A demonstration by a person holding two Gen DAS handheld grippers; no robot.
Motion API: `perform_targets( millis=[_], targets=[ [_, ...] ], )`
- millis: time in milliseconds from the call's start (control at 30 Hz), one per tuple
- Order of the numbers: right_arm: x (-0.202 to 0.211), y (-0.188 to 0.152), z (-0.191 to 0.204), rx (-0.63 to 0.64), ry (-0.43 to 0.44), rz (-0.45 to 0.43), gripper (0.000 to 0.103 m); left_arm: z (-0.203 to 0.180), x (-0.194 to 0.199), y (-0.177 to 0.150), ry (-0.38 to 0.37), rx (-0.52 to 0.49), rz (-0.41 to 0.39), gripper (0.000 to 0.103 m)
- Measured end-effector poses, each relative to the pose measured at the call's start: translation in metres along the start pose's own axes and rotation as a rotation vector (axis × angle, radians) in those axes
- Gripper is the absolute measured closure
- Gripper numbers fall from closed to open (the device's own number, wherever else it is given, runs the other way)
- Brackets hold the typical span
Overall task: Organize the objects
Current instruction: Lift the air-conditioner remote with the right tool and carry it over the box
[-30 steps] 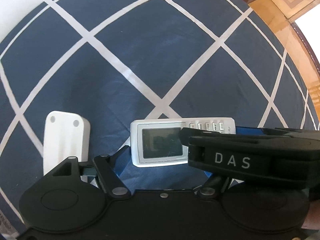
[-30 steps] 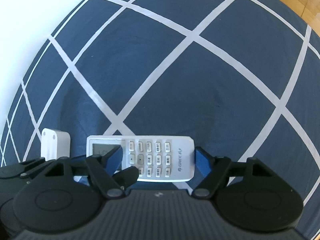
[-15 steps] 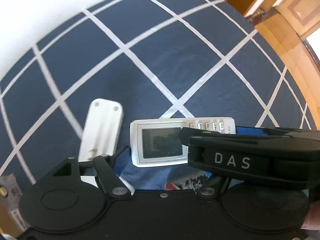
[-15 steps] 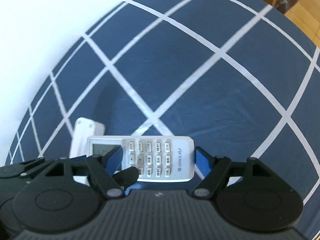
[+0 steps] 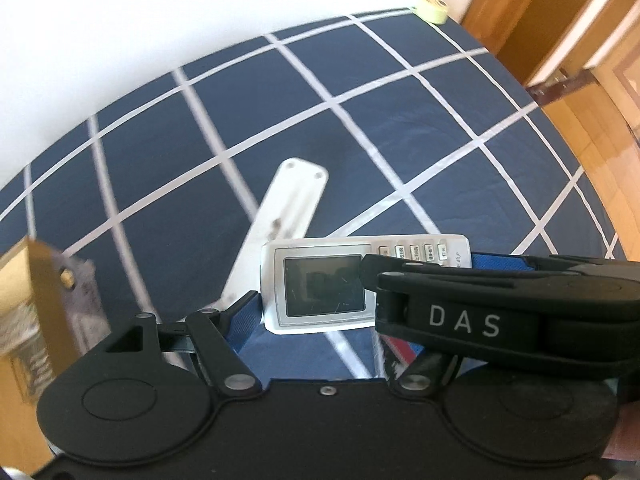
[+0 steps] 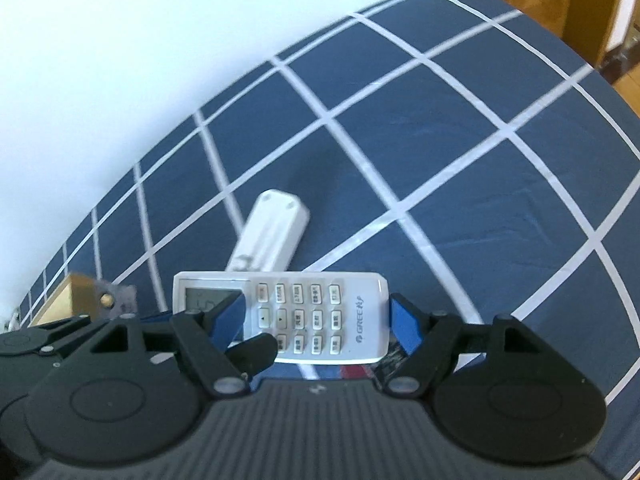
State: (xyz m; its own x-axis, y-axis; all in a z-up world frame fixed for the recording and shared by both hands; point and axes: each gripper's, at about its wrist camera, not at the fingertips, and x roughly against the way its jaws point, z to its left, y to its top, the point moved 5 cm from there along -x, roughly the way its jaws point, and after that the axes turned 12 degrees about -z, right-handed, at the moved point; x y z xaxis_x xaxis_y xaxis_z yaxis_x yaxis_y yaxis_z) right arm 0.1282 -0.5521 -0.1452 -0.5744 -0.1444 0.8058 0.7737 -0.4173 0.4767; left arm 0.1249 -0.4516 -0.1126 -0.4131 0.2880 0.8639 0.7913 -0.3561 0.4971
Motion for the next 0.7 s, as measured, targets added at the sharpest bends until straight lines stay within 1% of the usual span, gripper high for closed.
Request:
perform_targets(
  millis=[333, 700],
  targets=[
    [0.028, -0.041, 0.063, 0.102, 0.054, 0.015, 0.026, 0.053, 0.051, -0.044, 0.053, 0.105, -0.028, 0.033],
    [0.038, -0.090, 0.159, 0.210, 0.125, 0.041, 0.026, 0.138, 0.107, -0.092, 0.125, 0.213, -0.061, 0.033]
  ],
)
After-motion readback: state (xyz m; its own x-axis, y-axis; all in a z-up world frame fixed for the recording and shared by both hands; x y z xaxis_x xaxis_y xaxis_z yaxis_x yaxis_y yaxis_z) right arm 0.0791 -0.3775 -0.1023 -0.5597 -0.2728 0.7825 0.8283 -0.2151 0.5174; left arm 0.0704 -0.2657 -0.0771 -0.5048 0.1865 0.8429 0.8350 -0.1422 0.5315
